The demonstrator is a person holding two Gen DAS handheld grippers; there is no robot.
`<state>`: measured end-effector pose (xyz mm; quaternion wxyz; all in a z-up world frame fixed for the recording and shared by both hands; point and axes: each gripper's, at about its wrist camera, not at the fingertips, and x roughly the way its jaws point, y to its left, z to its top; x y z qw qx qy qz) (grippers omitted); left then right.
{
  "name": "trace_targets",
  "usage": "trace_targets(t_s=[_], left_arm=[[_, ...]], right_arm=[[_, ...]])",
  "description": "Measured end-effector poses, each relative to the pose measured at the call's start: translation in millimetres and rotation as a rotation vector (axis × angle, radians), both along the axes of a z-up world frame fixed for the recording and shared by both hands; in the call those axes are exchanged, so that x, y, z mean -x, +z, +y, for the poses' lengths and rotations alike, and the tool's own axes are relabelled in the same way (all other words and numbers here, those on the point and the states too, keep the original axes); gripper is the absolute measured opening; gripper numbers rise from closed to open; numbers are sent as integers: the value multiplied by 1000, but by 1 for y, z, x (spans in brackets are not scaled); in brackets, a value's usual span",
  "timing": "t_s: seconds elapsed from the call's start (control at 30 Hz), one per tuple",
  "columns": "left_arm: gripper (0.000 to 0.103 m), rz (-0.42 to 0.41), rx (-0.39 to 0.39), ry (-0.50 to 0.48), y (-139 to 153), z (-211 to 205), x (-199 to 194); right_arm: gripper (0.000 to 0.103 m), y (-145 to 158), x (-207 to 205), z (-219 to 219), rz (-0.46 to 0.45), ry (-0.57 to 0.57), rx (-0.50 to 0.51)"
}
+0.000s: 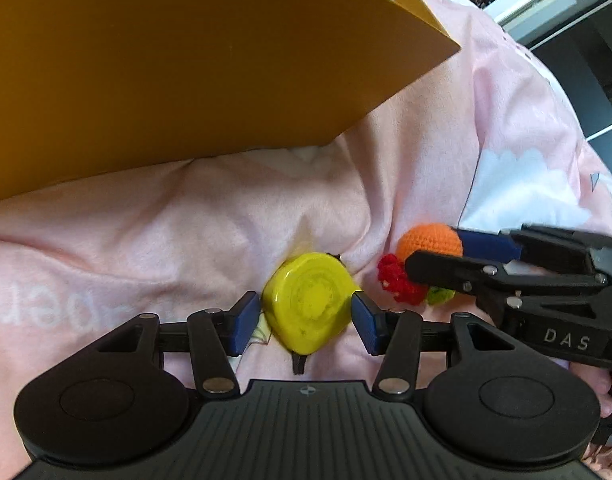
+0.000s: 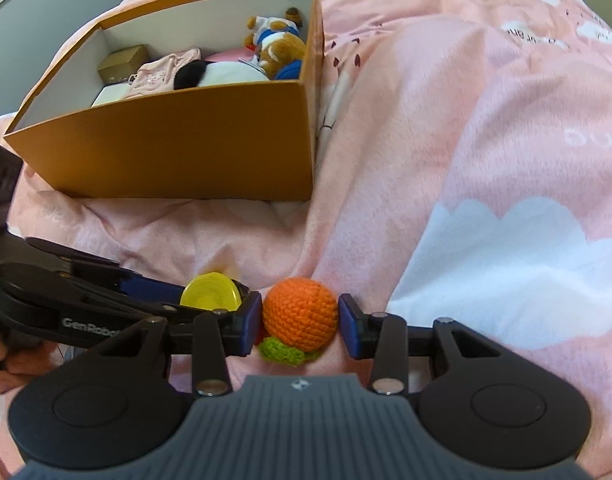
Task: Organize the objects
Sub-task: 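Grasp the yellow tape measure with the left tool while the right tool grasps the orange crocheted toy, then carry the tape measure into the box with the left tool while the right tool carries the orange toy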
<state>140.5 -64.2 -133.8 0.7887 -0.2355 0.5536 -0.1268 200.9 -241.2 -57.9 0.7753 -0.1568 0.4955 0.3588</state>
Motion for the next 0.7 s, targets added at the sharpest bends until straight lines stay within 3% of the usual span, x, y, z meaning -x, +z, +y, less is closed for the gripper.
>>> trace_targets(t_s=[0.2, 0.33, 0.47, 0.7], left_arm=[[58, -16, 6, -19, -7, -9, -3], [38, -35, 21, -2, 1, -4, 4], [28, -68, 29, -33, 13, -4, 13], [24, -155, 49, -16, 46, 8, 19]], right_arm=[[43, -7, -7, -2, 51, -33, -20], [43, -8, -9, -4, 66, -49, -30], [43, -8, -8, -6, 68, -54, -35], [43, 9, -8, -11, 68, -65, -89]])
